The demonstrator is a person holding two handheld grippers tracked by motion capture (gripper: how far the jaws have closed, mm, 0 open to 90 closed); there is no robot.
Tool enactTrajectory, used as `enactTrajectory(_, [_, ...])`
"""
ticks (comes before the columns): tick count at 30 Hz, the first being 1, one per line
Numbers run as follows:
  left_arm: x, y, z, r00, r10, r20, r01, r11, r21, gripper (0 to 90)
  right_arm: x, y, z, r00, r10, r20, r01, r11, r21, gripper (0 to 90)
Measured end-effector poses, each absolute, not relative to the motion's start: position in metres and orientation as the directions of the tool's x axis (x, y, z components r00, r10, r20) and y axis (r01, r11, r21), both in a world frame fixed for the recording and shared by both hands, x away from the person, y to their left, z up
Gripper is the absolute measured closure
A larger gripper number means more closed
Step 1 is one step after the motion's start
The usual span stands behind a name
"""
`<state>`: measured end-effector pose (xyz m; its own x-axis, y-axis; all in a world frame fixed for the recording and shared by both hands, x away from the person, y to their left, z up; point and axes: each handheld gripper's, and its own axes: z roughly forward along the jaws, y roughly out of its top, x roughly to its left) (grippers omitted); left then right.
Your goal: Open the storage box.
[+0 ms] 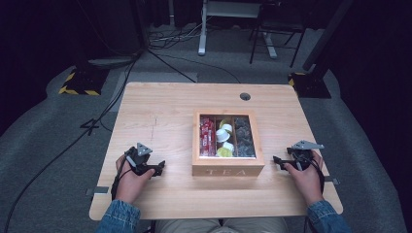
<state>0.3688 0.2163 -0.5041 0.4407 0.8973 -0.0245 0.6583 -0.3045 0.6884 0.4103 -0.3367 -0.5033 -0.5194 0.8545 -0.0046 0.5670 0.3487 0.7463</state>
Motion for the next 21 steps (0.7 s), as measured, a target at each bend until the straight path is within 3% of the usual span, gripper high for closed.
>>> enactTrajectory(7, [0.368,0.218,-0.503,0.444,0.896,-0.026,0.658,-0.306,0.688,14.8,0.410,-0.337,-0.503,-0.519,0.855,-0.004,0.567,0.348,0.746,22.9])
enactTrajectory(11, [0.367,0.219,-0.500,0.438,0.899,-0.015,0.666,-0.313,0.677,23.3,0.410,-0.337,-0.503,-0.519,0.855,-0.004,0.567,0.348,0.746,22.9])
enactTrajectory(21, [0.352,0.220,-0.468,0.433,0.901,-0.030,0.652,-0.290,0.701,26.1,0.410,-0.337,-0.503,-0.519,0.855,-0.004,0.567,0.348,0.746,22.9])
